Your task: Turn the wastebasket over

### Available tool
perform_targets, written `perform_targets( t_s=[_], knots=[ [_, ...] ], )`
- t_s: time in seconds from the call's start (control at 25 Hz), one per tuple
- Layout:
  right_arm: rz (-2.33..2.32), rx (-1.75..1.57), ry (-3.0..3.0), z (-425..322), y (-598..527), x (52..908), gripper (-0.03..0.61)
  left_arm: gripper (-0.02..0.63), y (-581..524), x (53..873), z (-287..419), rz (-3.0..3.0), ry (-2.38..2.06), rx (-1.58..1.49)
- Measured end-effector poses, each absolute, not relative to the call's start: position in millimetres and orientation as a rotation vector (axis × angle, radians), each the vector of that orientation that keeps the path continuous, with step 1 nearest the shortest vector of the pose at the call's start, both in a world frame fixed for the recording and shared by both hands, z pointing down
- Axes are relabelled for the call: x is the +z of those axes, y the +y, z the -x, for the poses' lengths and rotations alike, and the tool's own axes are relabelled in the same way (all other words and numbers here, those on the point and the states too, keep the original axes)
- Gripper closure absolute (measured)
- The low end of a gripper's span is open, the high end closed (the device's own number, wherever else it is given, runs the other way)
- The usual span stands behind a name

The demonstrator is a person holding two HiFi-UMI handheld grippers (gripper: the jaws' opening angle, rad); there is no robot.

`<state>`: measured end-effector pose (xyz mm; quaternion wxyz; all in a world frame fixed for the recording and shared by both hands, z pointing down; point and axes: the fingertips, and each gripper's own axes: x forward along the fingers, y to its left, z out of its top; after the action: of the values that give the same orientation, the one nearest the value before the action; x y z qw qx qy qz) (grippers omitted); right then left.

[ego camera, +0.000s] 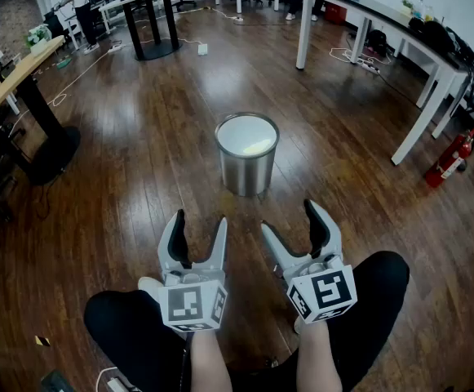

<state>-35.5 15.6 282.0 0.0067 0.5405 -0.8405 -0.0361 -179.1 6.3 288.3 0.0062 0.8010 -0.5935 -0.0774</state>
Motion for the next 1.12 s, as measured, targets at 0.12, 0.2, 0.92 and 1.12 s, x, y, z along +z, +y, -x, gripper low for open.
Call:
perform_targets(
  t_s=[0.12, 0.2, 0.92, 1.12],
  knots=[
    [-1.644, -0.136, -2.654, 40.8, -18.8, 283.3, 0.23, 0.276, -29.5, 290.2, 178.9, -2.499, -1.878, -0.22],
    [-1.627, -0.137, -2.653, 39.5, -38.9, 286.6, 0.23, 0.276, -50.2, 289.8, 175.7, -2.496, -1.878, -0.219],
    [-1.385, -0.169, -2.745, 27.3, -177.3, 271.0, 0.23, 0.276, -171.1, 261.4, 161.3, -2.513, -1.991, -0.174],
    [-1.337, -0.223, -2.779, 30.5, -212.5, 251.0, 0.23, 0.279, -199.5, 248.0, 157.7, -2.528, -2.026, -0.179]
  ],
)
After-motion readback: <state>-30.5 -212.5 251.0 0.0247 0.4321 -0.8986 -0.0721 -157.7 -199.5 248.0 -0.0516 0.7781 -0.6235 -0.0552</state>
